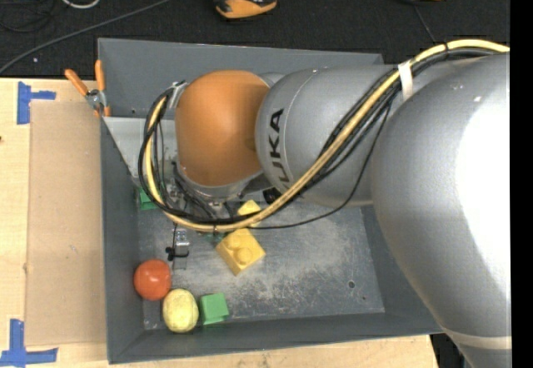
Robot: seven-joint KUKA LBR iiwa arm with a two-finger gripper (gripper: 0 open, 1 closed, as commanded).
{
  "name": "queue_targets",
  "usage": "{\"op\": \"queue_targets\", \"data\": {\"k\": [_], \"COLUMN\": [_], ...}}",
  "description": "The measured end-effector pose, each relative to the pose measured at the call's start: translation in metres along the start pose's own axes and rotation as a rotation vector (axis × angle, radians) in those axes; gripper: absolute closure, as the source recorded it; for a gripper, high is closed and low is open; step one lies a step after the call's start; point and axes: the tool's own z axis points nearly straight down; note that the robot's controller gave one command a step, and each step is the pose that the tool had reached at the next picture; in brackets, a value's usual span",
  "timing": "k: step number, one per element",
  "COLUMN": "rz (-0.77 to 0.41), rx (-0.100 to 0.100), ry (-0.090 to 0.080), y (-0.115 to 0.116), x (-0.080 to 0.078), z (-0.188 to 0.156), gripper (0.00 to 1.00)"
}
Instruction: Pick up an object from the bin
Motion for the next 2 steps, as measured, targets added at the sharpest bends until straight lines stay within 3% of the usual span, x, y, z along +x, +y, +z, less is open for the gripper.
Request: {"op": "queue_targets", "data": {"k": [1,2], "rz": [0.005,-0.395], "rx": [-0.001,-0.002], "ry": [-0.006,-0.01], "y": [-0.002,0.005], "x": [-0.002,0.043], "z": [-0.005,0.061], "gripper": [0.0,0.0]}}
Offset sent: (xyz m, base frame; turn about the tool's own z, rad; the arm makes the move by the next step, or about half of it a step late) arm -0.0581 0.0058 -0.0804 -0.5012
